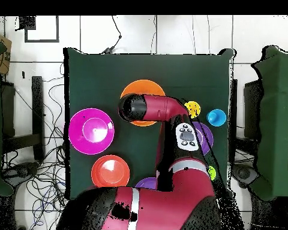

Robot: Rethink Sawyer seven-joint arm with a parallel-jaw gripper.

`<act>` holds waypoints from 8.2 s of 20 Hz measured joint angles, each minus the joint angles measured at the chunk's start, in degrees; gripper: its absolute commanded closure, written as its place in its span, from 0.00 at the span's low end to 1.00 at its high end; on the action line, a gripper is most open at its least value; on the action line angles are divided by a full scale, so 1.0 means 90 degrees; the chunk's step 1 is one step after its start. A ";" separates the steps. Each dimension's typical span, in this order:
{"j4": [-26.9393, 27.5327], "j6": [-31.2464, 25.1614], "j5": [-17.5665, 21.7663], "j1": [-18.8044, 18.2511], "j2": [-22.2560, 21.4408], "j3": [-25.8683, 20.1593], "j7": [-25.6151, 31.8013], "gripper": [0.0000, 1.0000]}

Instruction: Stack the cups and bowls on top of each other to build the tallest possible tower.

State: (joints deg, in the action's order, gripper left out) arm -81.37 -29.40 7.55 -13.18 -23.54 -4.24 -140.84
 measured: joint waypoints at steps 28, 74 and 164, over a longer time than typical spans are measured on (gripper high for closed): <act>0.1019 -0.0427 -0.0186 0.0046 0.0557 0.0019 0.0000 1.00; 0.0201 -0.0386 -0.0416 0.0045 0.0309 0.0013 0.0000 1.00; -0.0168 0.0918 -0.0418 -0.0045 0.0240 0.0433 0.0000 1.00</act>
State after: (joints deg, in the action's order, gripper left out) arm -82.89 -21.14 3.79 -13.59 -21.38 -0.34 -140.84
